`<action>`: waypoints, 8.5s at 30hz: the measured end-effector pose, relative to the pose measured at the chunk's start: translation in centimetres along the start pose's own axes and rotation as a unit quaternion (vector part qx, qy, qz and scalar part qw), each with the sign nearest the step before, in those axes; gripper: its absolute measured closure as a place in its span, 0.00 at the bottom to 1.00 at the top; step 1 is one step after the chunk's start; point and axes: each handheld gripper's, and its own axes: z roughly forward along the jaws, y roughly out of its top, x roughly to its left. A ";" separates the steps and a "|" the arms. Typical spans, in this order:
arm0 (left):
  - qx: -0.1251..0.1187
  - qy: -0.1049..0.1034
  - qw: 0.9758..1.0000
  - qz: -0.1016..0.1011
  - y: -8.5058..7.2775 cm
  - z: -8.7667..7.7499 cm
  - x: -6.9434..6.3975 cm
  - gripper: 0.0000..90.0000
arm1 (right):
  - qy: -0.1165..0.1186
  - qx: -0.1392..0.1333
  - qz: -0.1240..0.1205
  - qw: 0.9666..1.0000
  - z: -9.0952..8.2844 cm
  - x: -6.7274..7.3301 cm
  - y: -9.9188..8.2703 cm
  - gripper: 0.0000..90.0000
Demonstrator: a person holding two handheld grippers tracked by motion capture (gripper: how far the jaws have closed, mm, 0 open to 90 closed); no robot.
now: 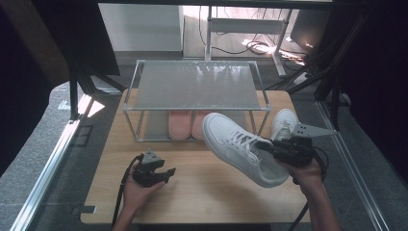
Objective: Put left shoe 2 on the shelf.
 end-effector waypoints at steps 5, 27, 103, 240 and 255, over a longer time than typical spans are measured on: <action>-0.001 -0.002 1.000 -0.001 0.0 0.0 0.0 0.48 | 0.007 -0.023 0.005 1.000 0.3 0.1 1.0 0.92; 0.002 -0.005 1.000 0.001 -0.1 0.2 0.0 0.48 | 0.004 -0.081 0.037 0.996 3.1 -0.8 5.8 0.92; 0.000 -0.016 1.000 -0.001 -0.2 0.3 0.2 0.48 | -0.102 -0.111 0.200 0.968 19.0 -3.2 15.8 0.91; 0.011 -0.013 1.000 0.014 -0.2 0.9 -0.4 0.48 | -0.068 -0.069 0.134 0.986 18.6 -2.0 7.8 0.93; 0.011 -0.009 1.000 0.012 -0.2 0.9 -0.4 0.48 | -0.063 -0.094 0.093 0.989 13.0 -0.3 4.9 0.79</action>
